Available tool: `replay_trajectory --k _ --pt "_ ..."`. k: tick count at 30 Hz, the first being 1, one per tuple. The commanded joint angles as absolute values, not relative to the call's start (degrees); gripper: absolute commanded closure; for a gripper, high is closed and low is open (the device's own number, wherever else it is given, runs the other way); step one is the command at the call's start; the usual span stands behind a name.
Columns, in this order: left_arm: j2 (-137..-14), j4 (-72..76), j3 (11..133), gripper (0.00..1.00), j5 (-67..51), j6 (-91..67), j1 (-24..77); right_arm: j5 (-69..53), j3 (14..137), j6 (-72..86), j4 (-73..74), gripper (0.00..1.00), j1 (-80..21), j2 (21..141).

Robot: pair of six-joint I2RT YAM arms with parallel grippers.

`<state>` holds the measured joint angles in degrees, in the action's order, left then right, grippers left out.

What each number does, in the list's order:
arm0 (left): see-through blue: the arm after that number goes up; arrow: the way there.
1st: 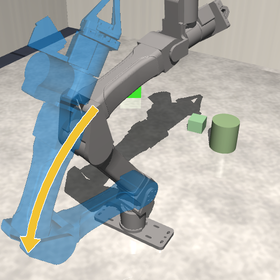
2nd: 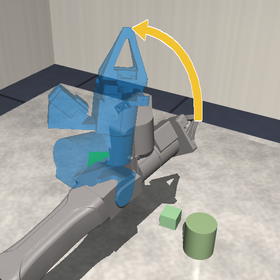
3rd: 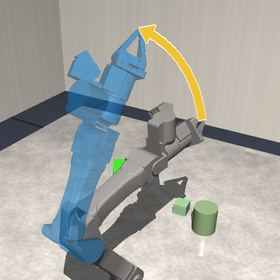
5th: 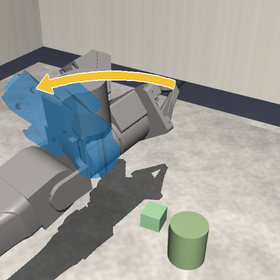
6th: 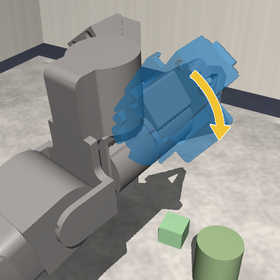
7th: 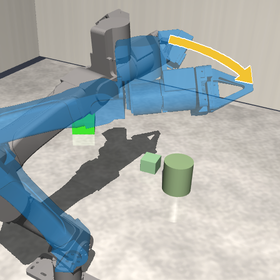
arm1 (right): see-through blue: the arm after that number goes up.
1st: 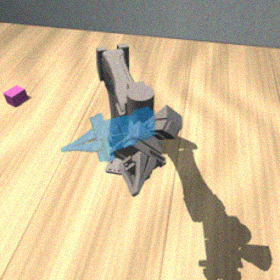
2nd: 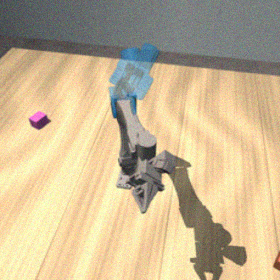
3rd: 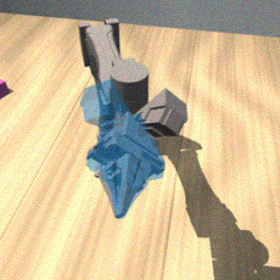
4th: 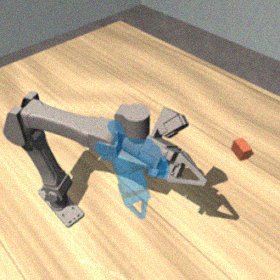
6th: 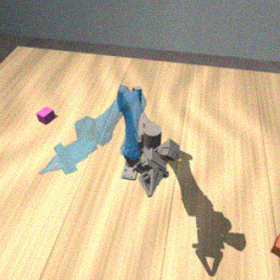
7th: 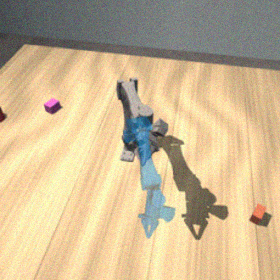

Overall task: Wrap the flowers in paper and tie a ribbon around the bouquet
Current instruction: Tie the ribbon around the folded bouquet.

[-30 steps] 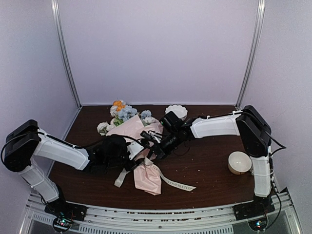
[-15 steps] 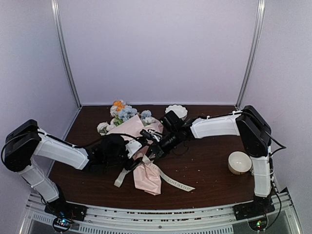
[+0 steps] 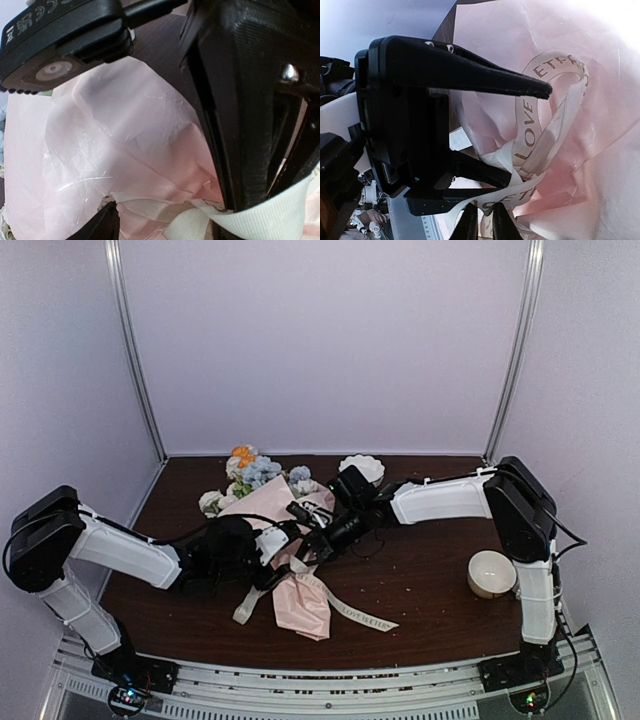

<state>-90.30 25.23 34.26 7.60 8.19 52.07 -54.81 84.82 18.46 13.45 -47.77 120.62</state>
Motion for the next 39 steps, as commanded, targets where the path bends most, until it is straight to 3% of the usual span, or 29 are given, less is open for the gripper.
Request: replay_trajectory --k 1,7,16,30,39 --pt "-89.3 29.5 33.8 0.32 6.2 6.5 51.8 -53.1 85.6 18.5 12.2 0.88 -48.2 120.7" --pt "-89.4 30.8 33.7 0.32 8.3 6.2 51.7 -53.4 85.8 18.5 13.3 0.82 -48.3 121.5" --pt "-89.2 31.1 33.4 0.33 9.1 5.3 51.7 -52.7 85.0 18.6 13.9 1.00 -48.1 120.0" --pt "-83.8 25.8 31.0 0.33 8.1 7.4 51.7 -48.5 83.0 19.7 12.4 1.00 -46.1 116.2" --pt "-83.9 21.6 35.6 0.40 5.9 9.8 51.8 -48.2 83.2 19.6 13.2 1.00 -46.1 115.8"
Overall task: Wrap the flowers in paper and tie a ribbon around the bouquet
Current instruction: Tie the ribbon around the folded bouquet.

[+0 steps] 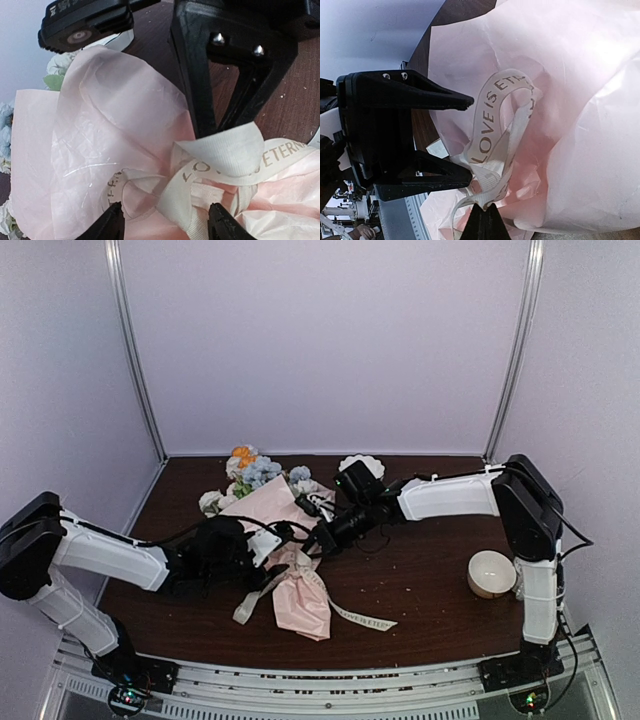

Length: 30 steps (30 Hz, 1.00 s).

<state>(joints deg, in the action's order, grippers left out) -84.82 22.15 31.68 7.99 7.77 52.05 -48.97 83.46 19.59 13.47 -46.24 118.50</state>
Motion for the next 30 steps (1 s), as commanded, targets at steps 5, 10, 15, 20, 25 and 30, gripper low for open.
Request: replay_trajectory --k 5,10,15,20,25,30 --pt "-86.3 20.6 39.0 0.40 4.8 11.8 51.8 -48.4 83.2 19.4 13.4 1.00 -46.3 115.8" --pt "-89.1 18.1 42.3 0.39 1.1 13.6 51.9 -48.7 83.1 19.6 13.3 1.00 -46.4 115.7" --pt "-90.4 16.9 42.7 0.43 -1.5 13.4 51.8 -48.5 82.5 19.3 13.2 1.00 -46.5 115.0" --pt "-90.6 16.5 42.8 0.61 -3.0 13.1 51.9 -48.6 82.3 19.6 12.9 1.00 -46.5 114.9" --pt "-90.4 17.2 42.7 0.81 -4.3 13.0 51.8 -48.7 82.8 19.5 13.2 1.00 -46.4 114.9" --pt "-89.8 17.8 42.0 1.00 -3.2 13.0 51.8 -48.3 82.9 18.9 14.0 1.00 -46.3 114.8"
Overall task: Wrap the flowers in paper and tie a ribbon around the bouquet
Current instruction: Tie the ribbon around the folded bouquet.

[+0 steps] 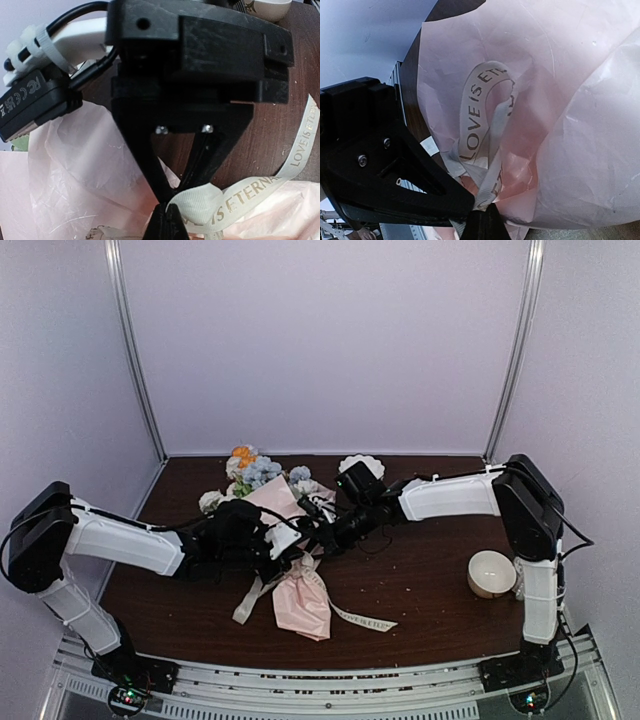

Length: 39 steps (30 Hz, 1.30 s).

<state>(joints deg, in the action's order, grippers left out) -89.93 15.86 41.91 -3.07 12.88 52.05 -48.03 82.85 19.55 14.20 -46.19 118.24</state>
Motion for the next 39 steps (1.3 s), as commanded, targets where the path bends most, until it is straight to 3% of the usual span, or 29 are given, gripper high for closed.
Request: replay_trajectory --k 1,12,39 --pt "-89.3 18.6 41.4 1.00 -2.2 12.8 51.8 -48.1 82.9 18.8 14.1 1.00 -46.3 114.7" --pt "-84.2 20.2 35.5 1.00 6.8 10.9 51.8 -47.4 83.3 18.7 14.7 1.00 -45.2 113.7" --pt "-81.6 22.8 31.6 1.00 3.6 8.4 51.8 -44.5 82.7 20.9 12.8 1.00 -44.6 113.0"
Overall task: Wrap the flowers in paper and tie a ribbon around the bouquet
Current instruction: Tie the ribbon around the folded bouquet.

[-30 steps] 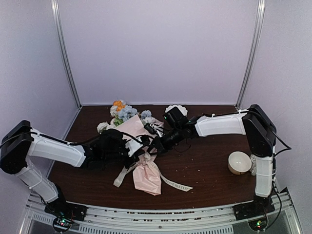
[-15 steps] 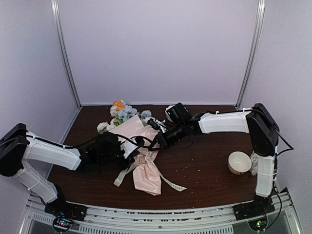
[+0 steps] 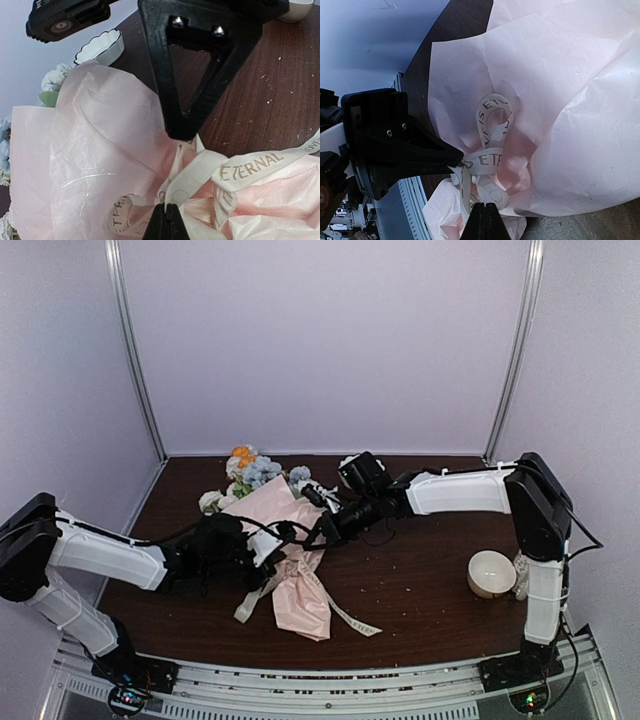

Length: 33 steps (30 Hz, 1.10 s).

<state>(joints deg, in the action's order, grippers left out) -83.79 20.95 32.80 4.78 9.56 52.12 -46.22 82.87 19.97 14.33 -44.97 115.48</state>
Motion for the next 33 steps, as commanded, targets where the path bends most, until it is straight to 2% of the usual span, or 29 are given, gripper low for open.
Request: replay_trajectory --k 1,2,5,8,10,13,18,24,33 --pt "-80.7 22.2 31.7 0.94 3.3 8.3 51.8 -44.6 82.6 20.9 12.9 1.00 -44.7 113.2" --pt "-79.9 21.2 32.1 0.81 3.2 8.2 51.8 -44.6 82.5 20.8 13.0 1.00 -44.9 113.3" --pt "-76.4 17.7 32.8 0.57 4.0 8.8 51.8 -44.8 82.1 20.7 13.1 1.00 -45.1 113.8" --pt "-72.1 12.7 32.7 0.40 4.1 9.9 51.5 -45.1 81.7 20.7 12.8 1.00 -45.2 113.5" --pt "-69.9 7.9 32.8 0.34 2.7 10.6 51.1 -45.2 81.8 20.6 12.7 1.00 -45.2 113.4" --pt "-67.9 2.3 32.8 0.34 3.1 10.0 49.5 -45.4 82.1 20.5 12.7 1.00 -45.3 113.4" --pt "-67.2 1.7 32.5 0.42 1.8 9.0 45.5 -45.6 82.3 20.3 13.0 1.00 -45.5 113.5" --pt "-74.2 0.9 37.4 0.35 0.1 13.6 44.9 -45.5 82.1 20.0 13.4 1.00 -45.6 113.4" --pt "-86.7 -5.1 47.9 0.35 -12.3 13.1 37.7 -45.1 82.0 19.3 14.4 1.00 -46.0 113.1"
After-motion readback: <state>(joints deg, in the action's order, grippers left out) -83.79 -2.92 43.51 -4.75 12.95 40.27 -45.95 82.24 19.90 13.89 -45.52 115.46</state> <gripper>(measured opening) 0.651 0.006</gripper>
